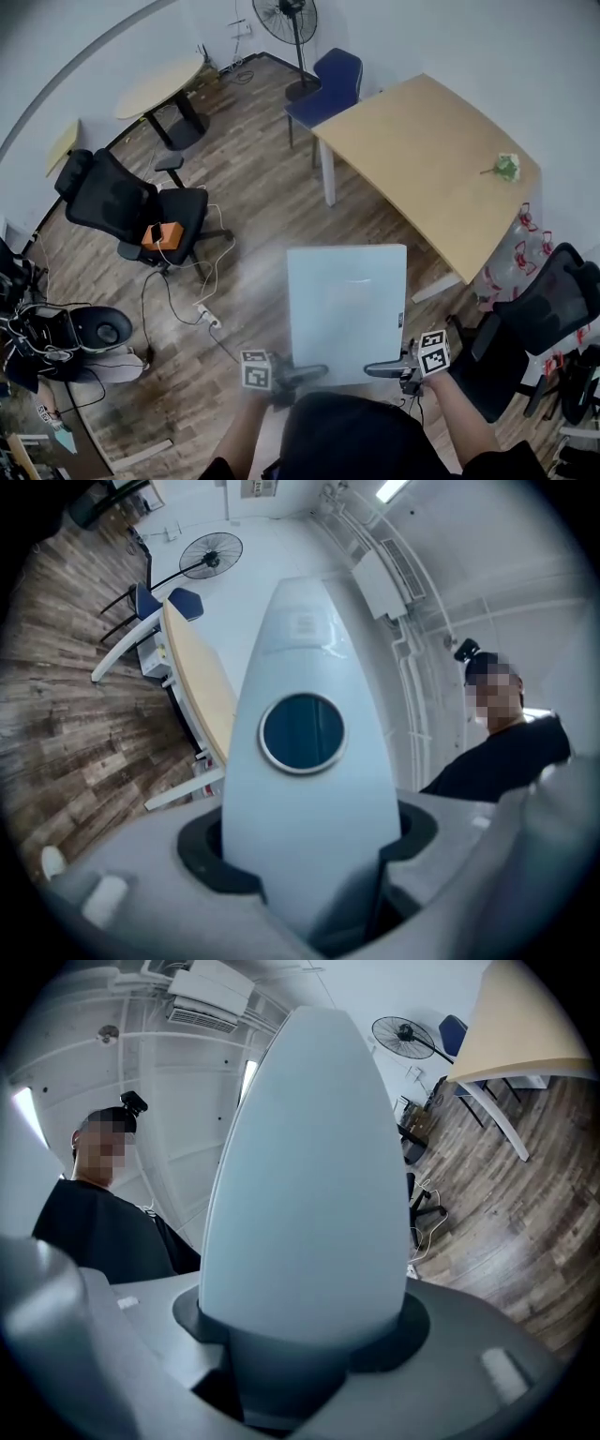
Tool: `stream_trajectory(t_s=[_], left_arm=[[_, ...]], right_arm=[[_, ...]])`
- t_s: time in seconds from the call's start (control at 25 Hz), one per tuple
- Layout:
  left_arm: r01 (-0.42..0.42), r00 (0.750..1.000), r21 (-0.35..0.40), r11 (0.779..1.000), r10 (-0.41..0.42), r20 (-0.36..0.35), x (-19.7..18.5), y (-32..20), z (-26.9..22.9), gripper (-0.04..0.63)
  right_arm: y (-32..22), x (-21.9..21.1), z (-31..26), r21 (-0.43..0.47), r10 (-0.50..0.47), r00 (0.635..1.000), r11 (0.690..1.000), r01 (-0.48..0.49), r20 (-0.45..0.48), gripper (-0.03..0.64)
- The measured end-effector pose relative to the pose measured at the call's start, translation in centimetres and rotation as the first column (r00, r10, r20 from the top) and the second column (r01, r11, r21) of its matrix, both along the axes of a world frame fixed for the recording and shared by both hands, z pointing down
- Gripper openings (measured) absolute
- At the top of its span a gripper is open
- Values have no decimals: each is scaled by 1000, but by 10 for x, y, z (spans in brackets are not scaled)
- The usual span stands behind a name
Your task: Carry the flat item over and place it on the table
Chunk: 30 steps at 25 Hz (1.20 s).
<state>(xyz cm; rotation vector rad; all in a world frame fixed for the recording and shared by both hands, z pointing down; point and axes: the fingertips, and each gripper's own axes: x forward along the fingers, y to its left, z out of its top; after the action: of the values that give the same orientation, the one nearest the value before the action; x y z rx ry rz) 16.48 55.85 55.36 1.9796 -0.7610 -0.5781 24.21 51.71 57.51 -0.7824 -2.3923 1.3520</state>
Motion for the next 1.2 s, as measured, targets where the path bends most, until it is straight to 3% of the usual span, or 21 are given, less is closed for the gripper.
stream_trajectory(t_s=[0.32,0.56,0.92,1.2], left_arm=[[20,1000,-6,1000,-20,-12,-131,-36,-11,324],[21,999,-15,1000,-22,-39,-196,-57,-5,322],[48,998,-30,998,-49,-49,-218,-88,4,322],[89,996,-44,995,-90,-14,-246,-153,10,324]], right_arm=[[-38,-130,-11,-13,-6,1000,1000,6,-11,305],[-58,-192,-5,-23,8,999,1000,-8,-38,305],[-91,-213,3,-37,8,999,999,-9,-41,305],[-158,-241,8,-53,-2,1000,999,2,-3,305]])
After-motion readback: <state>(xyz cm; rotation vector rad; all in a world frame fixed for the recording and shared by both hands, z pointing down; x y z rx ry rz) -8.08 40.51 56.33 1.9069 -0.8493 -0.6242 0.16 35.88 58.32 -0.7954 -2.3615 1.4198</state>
